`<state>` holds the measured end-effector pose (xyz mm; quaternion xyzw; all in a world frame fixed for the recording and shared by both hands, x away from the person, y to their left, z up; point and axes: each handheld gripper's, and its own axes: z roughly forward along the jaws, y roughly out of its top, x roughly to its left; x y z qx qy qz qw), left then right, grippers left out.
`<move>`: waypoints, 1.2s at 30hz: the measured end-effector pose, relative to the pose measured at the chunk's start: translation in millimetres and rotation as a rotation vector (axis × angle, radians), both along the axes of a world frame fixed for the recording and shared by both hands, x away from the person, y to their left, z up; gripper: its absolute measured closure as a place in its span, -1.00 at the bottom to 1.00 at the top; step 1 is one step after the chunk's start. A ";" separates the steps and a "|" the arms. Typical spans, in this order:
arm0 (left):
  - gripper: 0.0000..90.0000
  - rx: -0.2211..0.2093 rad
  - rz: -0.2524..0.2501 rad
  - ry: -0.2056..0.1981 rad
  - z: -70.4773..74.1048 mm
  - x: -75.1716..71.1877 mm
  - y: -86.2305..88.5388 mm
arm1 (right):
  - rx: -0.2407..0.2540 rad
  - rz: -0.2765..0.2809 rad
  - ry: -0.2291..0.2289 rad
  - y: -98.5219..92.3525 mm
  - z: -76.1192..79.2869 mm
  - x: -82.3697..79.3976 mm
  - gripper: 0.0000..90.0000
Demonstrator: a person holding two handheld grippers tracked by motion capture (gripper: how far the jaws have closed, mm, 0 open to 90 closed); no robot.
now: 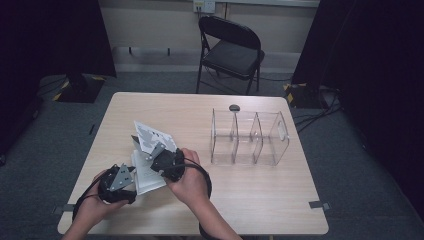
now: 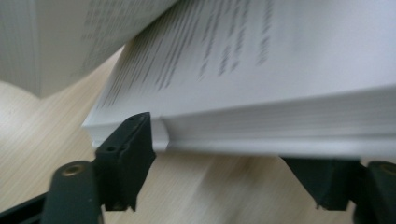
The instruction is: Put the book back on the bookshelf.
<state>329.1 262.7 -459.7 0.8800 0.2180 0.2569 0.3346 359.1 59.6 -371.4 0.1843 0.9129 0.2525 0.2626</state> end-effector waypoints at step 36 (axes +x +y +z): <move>0.29 0.122 -0.129 -0.064 51.8 -7.5 -6.1 | 0.213 0.079 0.078 -30.9 29.0 -5.1 -0.08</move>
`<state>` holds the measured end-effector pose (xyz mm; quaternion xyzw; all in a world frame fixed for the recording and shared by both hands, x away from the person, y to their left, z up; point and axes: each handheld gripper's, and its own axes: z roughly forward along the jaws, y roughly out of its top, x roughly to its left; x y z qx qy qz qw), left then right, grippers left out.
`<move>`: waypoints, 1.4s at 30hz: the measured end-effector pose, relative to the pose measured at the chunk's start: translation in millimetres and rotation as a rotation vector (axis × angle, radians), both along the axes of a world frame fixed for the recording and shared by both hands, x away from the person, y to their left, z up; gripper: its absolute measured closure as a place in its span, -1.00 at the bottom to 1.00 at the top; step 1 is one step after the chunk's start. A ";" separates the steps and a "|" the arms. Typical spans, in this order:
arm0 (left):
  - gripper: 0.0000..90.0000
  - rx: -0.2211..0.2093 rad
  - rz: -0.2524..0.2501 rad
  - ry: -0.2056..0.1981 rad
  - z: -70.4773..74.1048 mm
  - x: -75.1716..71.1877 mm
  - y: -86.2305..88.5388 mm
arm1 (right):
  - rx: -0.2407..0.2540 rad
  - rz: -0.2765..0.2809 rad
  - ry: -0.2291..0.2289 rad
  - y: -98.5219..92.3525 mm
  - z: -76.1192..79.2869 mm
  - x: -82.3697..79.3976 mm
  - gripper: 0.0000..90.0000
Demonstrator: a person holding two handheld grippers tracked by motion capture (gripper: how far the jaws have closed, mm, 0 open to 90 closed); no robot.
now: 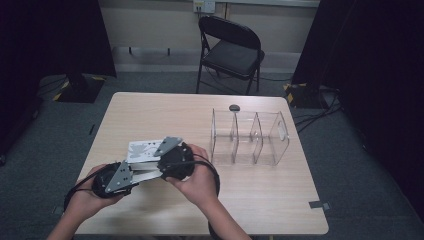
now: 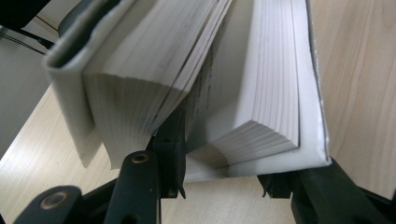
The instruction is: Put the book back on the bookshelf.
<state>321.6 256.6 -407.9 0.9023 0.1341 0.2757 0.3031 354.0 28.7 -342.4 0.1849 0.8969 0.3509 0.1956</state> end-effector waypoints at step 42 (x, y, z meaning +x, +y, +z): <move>0.58 0.040 0.049 0.116 49.9 15.4 3.9 | 0.032 -0.168 0.237 -98.1 -146.9 -8.7 -0.56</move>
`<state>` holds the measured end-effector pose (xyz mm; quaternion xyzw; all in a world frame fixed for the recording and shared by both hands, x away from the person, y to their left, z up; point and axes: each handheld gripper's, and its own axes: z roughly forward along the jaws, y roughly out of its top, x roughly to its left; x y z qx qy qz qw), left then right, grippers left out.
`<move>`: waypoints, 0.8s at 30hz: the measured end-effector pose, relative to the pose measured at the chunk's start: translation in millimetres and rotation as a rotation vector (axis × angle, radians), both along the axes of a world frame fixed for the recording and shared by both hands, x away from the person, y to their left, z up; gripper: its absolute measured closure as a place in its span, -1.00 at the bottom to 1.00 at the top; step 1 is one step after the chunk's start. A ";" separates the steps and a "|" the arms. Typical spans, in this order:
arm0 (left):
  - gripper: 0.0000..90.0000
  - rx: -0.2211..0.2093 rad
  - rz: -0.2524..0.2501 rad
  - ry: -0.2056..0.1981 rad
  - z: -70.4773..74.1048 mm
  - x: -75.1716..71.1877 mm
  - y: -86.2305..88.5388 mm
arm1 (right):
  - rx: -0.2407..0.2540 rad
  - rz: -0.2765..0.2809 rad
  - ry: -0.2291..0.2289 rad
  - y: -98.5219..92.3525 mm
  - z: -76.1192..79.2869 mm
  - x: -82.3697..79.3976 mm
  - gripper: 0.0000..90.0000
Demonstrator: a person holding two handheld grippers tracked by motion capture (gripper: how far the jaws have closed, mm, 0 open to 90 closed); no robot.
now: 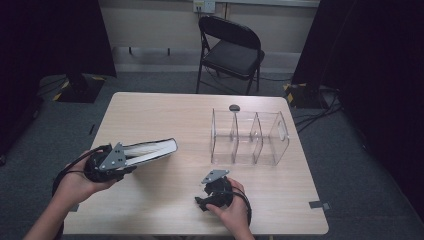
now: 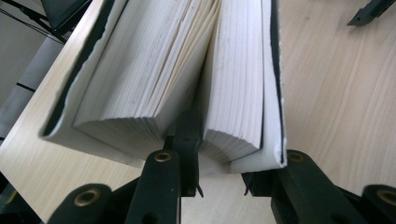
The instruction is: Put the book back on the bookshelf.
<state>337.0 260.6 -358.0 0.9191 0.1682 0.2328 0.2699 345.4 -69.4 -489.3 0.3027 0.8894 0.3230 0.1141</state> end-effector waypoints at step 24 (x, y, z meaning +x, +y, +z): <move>0.64 -0.001 -0.009 0.063 15.8 -11.2 2.6 | 0.094 0.004 -0.065 -3.6 -12.3 -5.0 -0.78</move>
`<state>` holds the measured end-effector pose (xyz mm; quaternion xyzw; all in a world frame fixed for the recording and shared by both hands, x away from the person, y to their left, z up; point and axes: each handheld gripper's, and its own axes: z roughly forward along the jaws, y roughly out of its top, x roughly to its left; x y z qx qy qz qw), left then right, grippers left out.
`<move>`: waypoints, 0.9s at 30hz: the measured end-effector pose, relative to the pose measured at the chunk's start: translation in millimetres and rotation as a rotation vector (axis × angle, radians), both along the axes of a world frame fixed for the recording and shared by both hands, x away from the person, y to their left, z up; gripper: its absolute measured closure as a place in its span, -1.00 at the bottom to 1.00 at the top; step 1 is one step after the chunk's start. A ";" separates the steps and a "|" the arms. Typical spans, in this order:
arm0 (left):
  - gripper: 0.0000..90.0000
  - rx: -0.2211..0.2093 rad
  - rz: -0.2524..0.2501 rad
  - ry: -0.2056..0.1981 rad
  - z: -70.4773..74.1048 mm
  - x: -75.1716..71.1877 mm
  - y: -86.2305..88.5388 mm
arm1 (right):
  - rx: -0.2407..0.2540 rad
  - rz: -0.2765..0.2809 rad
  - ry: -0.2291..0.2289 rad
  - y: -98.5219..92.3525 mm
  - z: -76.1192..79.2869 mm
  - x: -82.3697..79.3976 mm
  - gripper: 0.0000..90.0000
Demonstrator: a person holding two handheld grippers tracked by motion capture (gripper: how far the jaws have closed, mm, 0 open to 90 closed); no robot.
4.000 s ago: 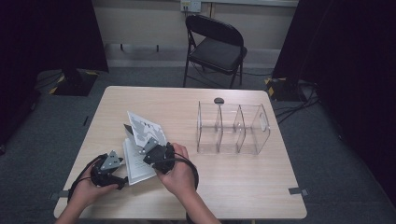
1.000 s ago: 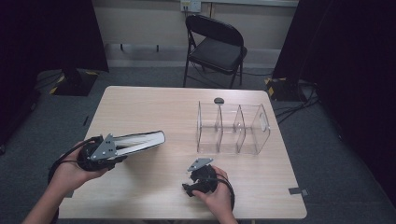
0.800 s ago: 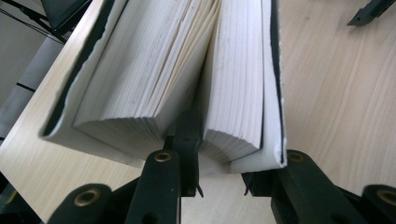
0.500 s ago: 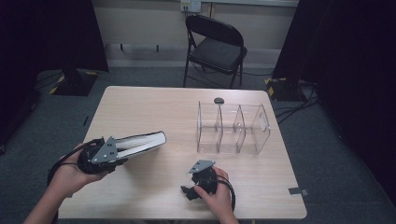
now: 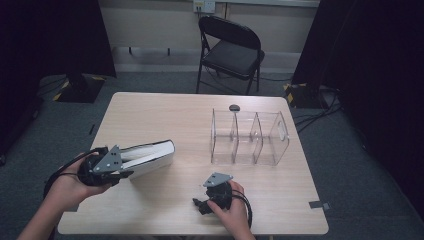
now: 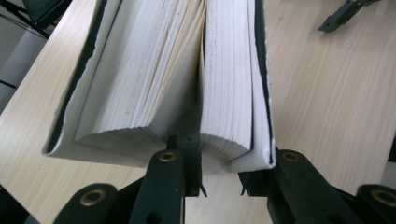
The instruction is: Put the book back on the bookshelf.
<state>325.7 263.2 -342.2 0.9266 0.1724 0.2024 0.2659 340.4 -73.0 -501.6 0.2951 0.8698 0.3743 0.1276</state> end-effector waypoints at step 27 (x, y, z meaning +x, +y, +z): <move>0.65 -0.040 0.065 0.090 9.4 26.7 11.6 | 0.001 0.001 0.003 -0.2 0.0 0.5 -0.78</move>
